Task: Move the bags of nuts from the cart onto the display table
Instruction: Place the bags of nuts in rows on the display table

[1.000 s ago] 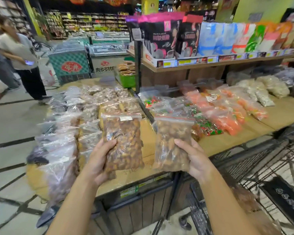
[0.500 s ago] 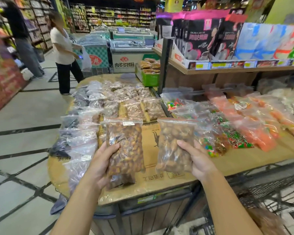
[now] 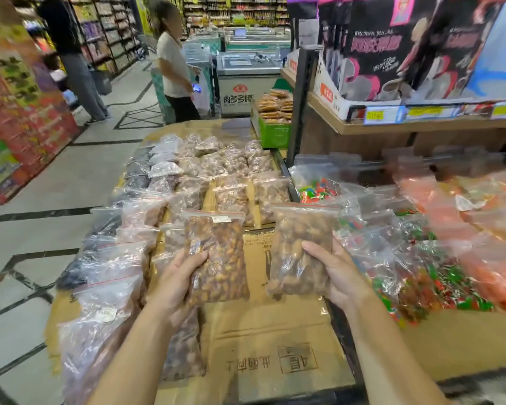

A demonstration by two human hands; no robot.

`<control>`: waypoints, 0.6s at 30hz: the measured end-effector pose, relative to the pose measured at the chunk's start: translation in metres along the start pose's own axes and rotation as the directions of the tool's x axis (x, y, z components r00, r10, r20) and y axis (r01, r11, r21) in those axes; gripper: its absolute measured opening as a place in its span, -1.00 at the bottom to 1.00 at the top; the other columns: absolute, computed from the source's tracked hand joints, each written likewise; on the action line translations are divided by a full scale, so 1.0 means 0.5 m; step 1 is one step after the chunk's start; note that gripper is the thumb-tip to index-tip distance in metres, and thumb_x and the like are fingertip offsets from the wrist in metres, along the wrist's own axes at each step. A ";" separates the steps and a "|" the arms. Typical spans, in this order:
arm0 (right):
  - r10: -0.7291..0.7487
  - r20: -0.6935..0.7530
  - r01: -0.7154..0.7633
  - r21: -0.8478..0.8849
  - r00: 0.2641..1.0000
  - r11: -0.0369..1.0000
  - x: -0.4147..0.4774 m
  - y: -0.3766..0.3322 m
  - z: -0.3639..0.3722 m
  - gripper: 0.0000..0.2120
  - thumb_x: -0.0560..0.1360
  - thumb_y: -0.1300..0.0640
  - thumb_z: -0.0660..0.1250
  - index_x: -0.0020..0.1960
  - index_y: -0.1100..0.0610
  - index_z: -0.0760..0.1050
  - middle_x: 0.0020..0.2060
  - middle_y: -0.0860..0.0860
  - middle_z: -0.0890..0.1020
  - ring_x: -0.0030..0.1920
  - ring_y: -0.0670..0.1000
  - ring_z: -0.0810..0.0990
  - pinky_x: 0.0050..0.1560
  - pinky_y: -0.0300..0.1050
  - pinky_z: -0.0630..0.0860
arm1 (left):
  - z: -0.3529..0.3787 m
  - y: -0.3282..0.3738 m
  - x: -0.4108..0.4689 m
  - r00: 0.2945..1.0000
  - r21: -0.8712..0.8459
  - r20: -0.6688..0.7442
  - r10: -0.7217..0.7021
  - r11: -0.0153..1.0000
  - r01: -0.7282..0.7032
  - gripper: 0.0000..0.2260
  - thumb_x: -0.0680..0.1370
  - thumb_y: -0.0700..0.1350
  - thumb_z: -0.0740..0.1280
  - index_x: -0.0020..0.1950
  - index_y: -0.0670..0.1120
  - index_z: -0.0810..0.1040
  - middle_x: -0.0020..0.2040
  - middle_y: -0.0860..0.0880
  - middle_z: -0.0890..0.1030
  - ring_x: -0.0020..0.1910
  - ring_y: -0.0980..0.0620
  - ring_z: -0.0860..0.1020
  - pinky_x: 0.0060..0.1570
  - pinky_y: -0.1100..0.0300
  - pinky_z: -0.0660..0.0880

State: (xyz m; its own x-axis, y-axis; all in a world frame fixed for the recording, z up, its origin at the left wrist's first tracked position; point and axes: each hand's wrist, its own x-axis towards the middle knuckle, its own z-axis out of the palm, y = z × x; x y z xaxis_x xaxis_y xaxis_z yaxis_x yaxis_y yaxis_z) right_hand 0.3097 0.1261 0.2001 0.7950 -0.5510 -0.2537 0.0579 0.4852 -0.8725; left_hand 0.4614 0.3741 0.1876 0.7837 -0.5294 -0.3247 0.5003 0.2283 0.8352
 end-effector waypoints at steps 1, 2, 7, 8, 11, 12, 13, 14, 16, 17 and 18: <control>0.006 0.006 -0.006 -0.010 1.000 1.000 0.025 -0.007 -0.011 -0.70 0.55 0.31 0.45 0.23 0.06 0.60 -0.04 0.11 0.78 -0.10 0.12 0.76 0.17 0.30 0.60 | 0.012 -0.004 0.016 1.000 0.002 -0.018 0.005 1.000 -0.005 -0.45 0.53 -0.19 0.48 0.50 -0.17 0.44 0.23 -0.31 0.68 0.16 -0.29 0.69 0.21 -0.52 0.48; 0.014 0.007 -0.013 -0.021 1.000 1.000 0.047 -0.015 -0.020 -0.70 0.55 0.30 0.46 0.24 0.07 0.59 -0.03 0.12 0.78 -0.09 0.13 0.77 0.18 0.30 0.61 | 0.024 -0.008 0.031 0.999 0.001 -0.032 0.016 1.000 -0.016 -0.53 0.56 -0.20 0.45 0.46 -0.17 0.48 0.19 -0.29 0.71 0.08 -0.25 0.72 0.13 -0.45 0.57; 0.048 0.038 -0.046 -0.043 0.998 0.998 0.138 -0.036 -0.061 -0.68 0.53 0.29 0.48 0.26 0.11 0.59 0.01 0.17 0.77 -0.07 0.16 0.77 -0.02 0.17 0.70 | 0.072 -0.024 0.091 0.997 0.010 -0.073 0.032 0.999 -0.032 -0.85 0.65 -0.28 0.30 0.19 -0.12 0.56 -0.01 -0.21 0.76 -0.19 -0.12 0.76 -0.22 -0.09 0.72; 0.057 0.034 -0.055 -0.049 0.998 0.997 0.153 -0.037 -0.066 -0.68 0.54 0.30 0.47 0.27 0.10 0.58 0.02 0.18 0.76 -0.07 0.16 0.76 -0.06 0.17 0.71 | 0.078 -0.026 0.101 0.996 0.012 -0.080 0.030 1.000 -0.029 -0.86 0.65 -0.28 0.30 0.18 -0.11 0.55 -0.01 -0.21 0.76 -0.19 -0.11 0.76 -0.22 -0.09 0.72; 0.086 0.027 -0.084 -0.063 0.996 0.994 0.196 -0.033 -0.079 -0.65 0.55 0.29 0.48 0.30 0.09 0.56 0.07 0.20 0.76 -0.05 0.19 0.76 -0.05 0.21 0.71 | 0.090 -0.029 0.132 0.995 0.017 -0.097 0.007 1.000 -0.005 -0.82 0.65 -0.28 0.32 0.22 -0.10 0.56 0.03 -0.22 0.76 -0.16 -0.11 0.76 -0.14 -0.15 0.70; 0.095 0.029 -0.093 -0.069 0.995 0.993 0.207 -0.032 -0.079 -0.64 0.55 0.28 0.49 0.31 0.10 0.56 0.08 0.20 0.76 -0.04 0.20 0.76 -0.06 0.20 0.73 | 0.093 -0.031 0.143 0.995 0.023 -0.099 0.000 1.000 0.002 -0.80 0.65 -0.27 0.32 0.26 -0.09 0.57 0.05 -0.23 0.75 -0.13 -0.12 0.76 -0.09 -0.18 0.68; 0.103 0.033 -0.100 -0.073 0.994 0.992 0.220 -0.029 -0.080 -0.63 0.54 0.28 0.49 0.32 0.11 0.55 0.07 0.20 0.76 -0.03 0.20 0.77 -0.09 0.18 0.73 | 0.095 -0.032 0.155 0.995 0.031 -0.101 -0.002 1.000 0.005 -0.77 0.65 -0.27 0.32 0.29 -0.09 0.57 0.08 -0.23 0.74 -0.11 -0.13 0.76 -0.05 -0.21 0.67; 0.112 0.038 -0.109 -0.078 0.993 0.991 0.231 -0.026 -0.080 -0.62 0.54 0.28 0.50 0.33 0.11 0.54 0.07 0.20 0.76 -0.02 0.21 0.77 -0.11 0.17 0.73 | 0.096 -0.034 0.168 0.995 0.039 -0.103 -0.004 0.999 0.008 -0.76 0.66 -0.27 0.32 0.31 -0.09 0.56 0.09 -0.23 0.74 -0.09 -0.14 0.75 -0.02 -0.24 0.65; 0.132 0.036 -0.129 -0.084 0.991 0.988 0.252 -0.016 -0.081 -0.59 0.54 0.28 0.50 0.34 0.10 0.53 0.09 0.20 0.76 0.02 0.23 0.77 -0.06 0.23 0.72 | 0.094 -0.036 0.193 0.994 0.045 -0.107 -0.018 0.999 0.023 -0.72 0.65 -0.26 0.34 0.36 -0.11 0.54 0.13 -0.25 0.73 -0.03 -0.18 0.73 0.10 -0.37 0.60; 0.142 0.035 -0.139 -0.086 0.989 0.987 0.263 -0.010 -0.082 -0.57 0.54 0.28 0.51 0.36 0.09 0.51 0.10 0.20 0.76 0.04 0.25 0.77 -0.02 0.27 0.71 | 0.092 -0.037 0.206 0.994 0.047 -0.104 -0.024 0.998 0.029 -0.69 0.64 -0.25 0.35 0.39 -0.13 0.52 0.16 -0.26 0.72 0.03 -0.22 0.72 0.19 -0.44 0.55; 0.153 0.034 -0.149 -0.088 0.988 0.985 0.272 -0.005 -0.082 -0.54 0.53 0.28 0.51 0.38 0.09 0.50 0.11 0.20 0.76 0.05 0.26 0.76 0.01 0.31 0.70 | 0.090 -0.039 0.219 0.994 0.050 -0.103 -0.028 0.998 0.033 -0.67 0.64 -0.25 0.36 0.41 -0.13 0.50 0.19 -0.27 0.71 0.09 -0.24 0.70 0.25 -0.47 0.49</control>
State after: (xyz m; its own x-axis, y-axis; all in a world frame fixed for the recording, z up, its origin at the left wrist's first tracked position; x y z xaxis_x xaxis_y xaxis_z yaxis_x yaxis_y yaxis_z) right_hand 0.3929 0.0222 0.1506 0.8147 -0.4470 -0.3695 -0.1146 0.5005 -0.8581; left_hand 0.5210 0.2745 0.1558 0.8031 -0.4485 -0.3922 0.5072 0.1693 0.8450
